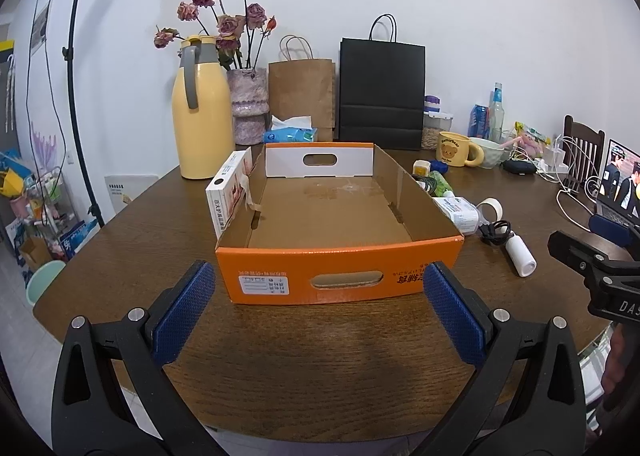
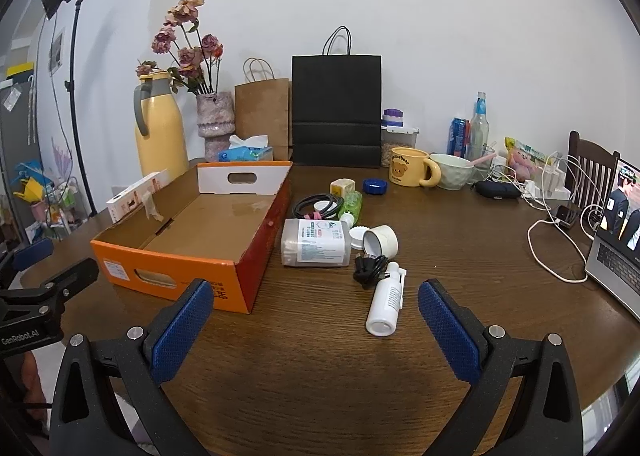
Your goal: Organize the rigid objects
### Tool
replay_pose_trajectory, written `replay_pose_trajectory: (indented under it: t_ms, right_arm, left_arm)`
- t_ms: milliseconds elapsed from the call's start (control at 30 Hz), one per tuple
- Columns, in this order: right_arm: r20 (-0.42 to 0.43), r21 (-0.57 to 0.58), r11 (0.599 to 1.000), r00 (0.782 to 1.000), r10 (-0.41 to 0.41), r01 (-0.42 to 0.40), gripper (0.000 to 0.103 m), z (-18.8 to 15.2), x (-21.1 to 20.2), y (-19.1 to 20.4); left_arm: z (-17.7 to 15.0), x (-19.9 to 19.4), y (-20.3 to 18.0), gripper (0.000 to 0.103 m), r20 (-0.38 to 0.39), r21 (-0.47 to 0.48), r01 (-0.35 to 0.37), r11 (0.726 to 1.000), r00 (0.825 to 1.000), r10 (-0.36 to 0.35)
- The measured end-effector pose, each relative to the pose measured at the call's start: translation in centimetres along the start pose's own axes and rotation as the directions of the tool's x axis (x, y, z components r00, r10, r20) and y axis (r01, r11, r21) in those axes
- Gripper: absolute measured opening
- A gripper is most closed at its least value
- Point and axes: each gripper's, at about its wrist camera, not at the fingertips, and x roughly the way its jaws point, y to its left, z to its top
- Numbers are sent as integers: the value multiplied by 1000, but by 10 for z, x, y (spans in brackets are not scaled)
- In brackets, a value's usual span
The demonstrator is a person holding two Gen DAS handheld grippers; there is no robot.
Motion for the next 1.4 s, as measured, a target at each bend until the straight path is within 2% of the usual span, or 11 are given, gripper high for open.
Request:
replay_pose_trajectory:
  t_ms: [467,567,733,833,967,1133,1267,1400]
  right_arm:
    - [-74,8,999,996,-48,49,103,19,35,-26]
    - [-98,12,998,994,-53,55,103,24,47,-30]
    - [-141,31,997,988,-59,64,103,33,70,-40]
    - [-154,50,996,986,-62,70,103,36,81,-43]
    - [-177,63,995,982,-70,83,103,38,95,-45]
    - [-210,63,993,974,-87,102,103,42,114,-45]
    - [-232,68,992,969,-86,105,103,48,128,-48]
    - [-265,65,993,961,-81,102,103,50,141,-50]
  left_arm:
    - [51,25,18,103,-20,0,13,1000,1000,-13]
    - [68,35,23,103,-43,13,14,1000,999,-13]
    - [98,67,35,103,-124,21,5,1000,992,-3]
    - [114,95,47,103,-207,-2,-12,1000,978,11]
    - [126,134,68,103,-319,-60,-56,997,947,34]
    - [130,180,92,103,-428,-79,-125,989,900,79]
    - [117,201,106,103,-485,-129,-119,985,874,42]
    - [105,211,111,100,-506,-149,-104,983,862,15]
